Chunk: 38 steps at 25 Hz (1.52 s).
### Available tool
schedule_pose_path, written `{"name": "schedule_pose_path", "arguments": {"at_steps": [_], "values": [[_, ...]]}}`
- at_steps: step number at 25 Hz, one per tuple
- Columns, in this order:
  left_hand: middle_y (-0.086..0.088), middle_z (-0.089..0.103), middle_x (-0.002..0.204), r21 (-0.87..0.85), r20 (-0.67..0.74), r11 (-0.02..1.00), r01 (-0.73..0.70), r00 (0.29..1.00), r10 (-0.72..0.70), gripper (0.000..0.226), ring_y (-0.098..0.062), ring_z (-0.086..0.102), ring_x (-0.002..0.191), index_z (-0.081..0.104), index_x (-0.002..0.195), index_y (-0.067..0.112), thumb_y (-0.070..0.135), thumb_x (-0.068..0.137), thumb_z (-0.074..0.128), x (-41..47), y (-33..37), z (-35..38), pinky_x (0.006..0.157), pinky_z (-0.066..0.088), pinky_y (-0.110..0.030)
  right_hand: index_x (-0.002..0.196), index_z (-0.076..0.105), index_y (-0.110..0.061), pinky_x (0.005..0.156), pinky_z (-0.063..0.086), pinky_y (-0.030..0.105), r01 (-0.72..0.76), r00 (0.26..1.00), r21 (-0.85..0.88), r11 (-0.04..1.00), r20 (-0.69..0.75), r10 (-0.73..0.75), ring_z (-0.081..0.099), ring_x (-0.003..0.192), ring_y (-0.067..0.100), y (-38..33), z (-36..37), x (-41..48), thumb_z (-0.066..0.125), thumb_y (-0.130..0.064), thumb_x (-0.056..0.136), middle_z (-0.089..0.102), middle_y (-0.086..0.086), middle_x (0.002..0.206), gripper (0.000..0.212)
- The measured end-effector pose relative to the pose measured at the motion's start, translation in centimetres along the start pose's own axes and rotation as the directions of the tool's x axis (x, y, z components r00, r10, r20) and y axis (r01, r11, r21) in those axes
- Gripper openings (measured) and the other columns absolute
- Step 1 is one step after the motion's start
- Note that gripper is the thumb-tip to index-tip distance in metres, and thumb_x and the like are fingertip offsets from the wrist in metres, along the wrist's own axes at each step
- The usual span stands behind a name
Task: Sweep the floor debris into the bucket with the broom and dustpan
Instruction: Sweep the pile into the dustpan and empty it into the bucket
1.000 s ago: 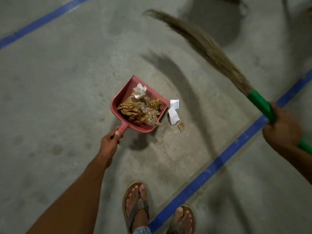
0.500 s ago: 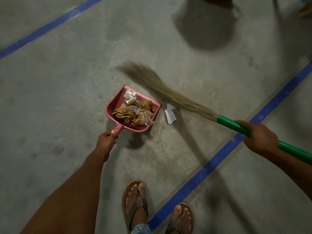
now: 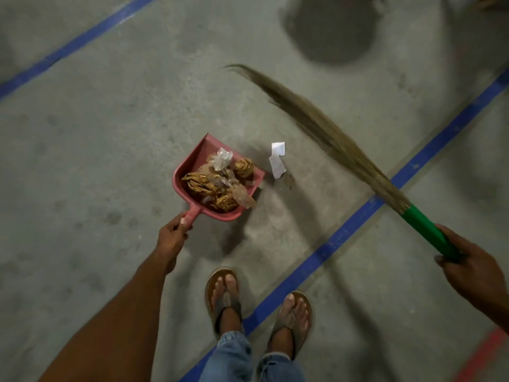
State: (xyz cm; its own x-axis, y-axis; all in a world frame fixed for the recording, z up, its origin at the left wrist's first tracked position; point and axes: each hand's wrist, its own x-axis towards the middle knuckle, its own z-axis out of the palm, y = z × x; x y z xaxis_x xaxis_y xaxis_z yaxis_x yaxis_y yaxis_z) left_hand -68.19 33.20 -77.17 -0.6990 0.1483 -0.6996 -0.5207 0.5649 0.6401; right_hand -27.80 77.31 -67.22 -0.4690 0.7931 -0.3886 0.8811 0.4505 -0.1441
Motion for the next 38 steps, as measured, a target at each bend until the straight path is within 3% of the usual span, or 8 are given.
{"name": "schedule_pose_path", "arguments": {"at_steps": [3, 6, 12, 14, 17, 23, 30, 38], "values": [[-0.014, 0.064, 0.122, 0.058, 0.038, 0.998, 0.021, 0.999, -0.023, 0.038, -0.028, 0.061, 0.108, 0.058, 0.142, 0.012, 0.026, 0.108, 0.051, -3.8, -2.9, -1.2, 0.077, 0.049, -0.031, 0.148, 0.042, -0.043, 0.069, 0.056, 0.044, -0.080, 0.997, 0.008, 0.997, 0.002, 0.080, 0.059, 0.084, 0.035, -1.3, 1.8, -1.0, 0.068, -0.008, 0.086, 0.066, 0.018, 0.115, 0.076], [-0.016, 0.067, 0.111, 0.118, 0.085, 0.992, 0.034, 0.995, -0.045, 0.030, -0.031, 0.060, 0.101, 0.064, 0.133, 0.012, 0.023, 0.107, 0.052, -4.3, -5.7, -0.1, 0.075, 0.048, -0.034, 0.152, 0.040, -0.037, 0.075, 0.056, 0.042, -0.124, 0.987, -0.092, 0.988, 0.090, 0.132, 0.064, 0.095, 0.038, -1.1, 5.1, -0.9, 0.064, -0.008, 0.084, 0.067, 0.017, 0.118, 0.078], [-0.014, 0.069, 0.104, 0.134, 0.058, 0.991, 0.016, 0.998, -0.024, 0.019, -0.021, 0.059, 0.083, 0.067, 0.115, 0.019, 0.022, 0.106, 0.051, -2.9, -9.1, 5.1, 0.079, 0.050, -0.036, 0.153, 0.042, -0.031, 0.081, 0.050, 0.039, 0.034, 0.969, -0.098, 0.995, 0.248, -0.009, 0.061, 0.102, 0.034, 0.7, 13.5, -5.9, 0.066, -0.007, 0.084, 0.066, 0.014, 0.115, 0.078], [-0.015, 0.069, 0.107, 0.137, 0.039, 0.990, 0.021, 0.999, -0.026, 0.021, -0.021, 0.060, 0.085, 0.068, 0.118, 0.019, 0.023, 0.106, 0.051, -2.6, -9.0, 5.4, 0.081, 0.050, -0.038, 0.151, 0.046, -0.028, 0.075, 0.049, 0.038, 0.111, 0.971, -0.083, 0.990, 0.222, -0.090, 0.059, 0.097, 0.033, 1.2, 14.5, -8.8, 0.068, -0.005, 0.082, 0.066, 0.011, 0.109, 0.076], [-0.013, 0.067, 0.112, 0.121, 0.059, 0.992, 0.028, 0.998, -0.035, 0.033, -0.021, 0.060, 0.091, 0.063, 0.136, 0.015, 0.026, 0.106, 0.053, -2.4, -8.1, 4.9, 0.077, 0.048, -0.033, 0.148, 0.049, -0.024, 0.063, 0.049, 0.037, 0.174, 0.980, -0.200, 0.964, 0.129, -0.151, 0.056, 0.090, 0.029, 1.4, 13.6, -11.3, 0.072, -0.003, 0.076, 0.067, 0.008, 0.107, 0.078], [-0.012, 0.066, 0.106, 0.111, 0.096, 0.994, -0.022, 0.995, 0.011, 0.024, -0.027, 0.057, 0.092, 0.064, 0.127, 0.025, 0.030, 0.107, 0.051, -4.2, -8.0, 2.1, 0.077, 0.046, -0.035, 0.144, 0.054, -0.018, 0.059, 0.044, 0.036, 0.200, 0.979, -0.404, 0.893, 0.043, -0.201, 0.053, 0.083, 0.032, 2.5, 9.5, -13.4, 0.075, 0.004, 0.058, 0.068, 0.013, 0.110, 0.092], [-0.012, 0.063, 0.123, 0.076, 0.064, 0.996, 0.042, 0.997, -0.047, 0.038, -0.027, 0.057, 0.113, 0.057, 0.144, 0.016, 0.029, 0.109, 0.048, -7.3, -11.2, -2.1, 0.090, 0.045, -0.037, 0.142, 0.046, -0.021, 0.071, 0.047, 0.047, 0.008, 0.999, -0.210, 0.978, -0.051, -0.019, 0.049, 0.091, 0.038, 1.4, 6.9, -11.6, 0.071, 0.008, 0.069, 0.060, 0.019, 0.101, 0.082], [-0.015, 0.065, 0.108, 0.074, -0.021, 0.986, 0.148, 0.989, -0.147, 0.037, -0.026, 0.056, 0.092, 0.061, 0.140, 0.009, 0.021, 0.107, 0.053, -7.8, -15.0, -3.0, 0.075, 0.048, -0.033, 0.150, 0.043, -0.027, 0.082, 0.050, 0.047, 0.114, 0.983, -0.233, 0.966, 0.169, -0.075, 0.054, 0.104, 0.037, -4.1, 11.9, -7.0, 0.066, -0.006, 0.080, 0.062, 0.015, 0.107, 0.077]]}}
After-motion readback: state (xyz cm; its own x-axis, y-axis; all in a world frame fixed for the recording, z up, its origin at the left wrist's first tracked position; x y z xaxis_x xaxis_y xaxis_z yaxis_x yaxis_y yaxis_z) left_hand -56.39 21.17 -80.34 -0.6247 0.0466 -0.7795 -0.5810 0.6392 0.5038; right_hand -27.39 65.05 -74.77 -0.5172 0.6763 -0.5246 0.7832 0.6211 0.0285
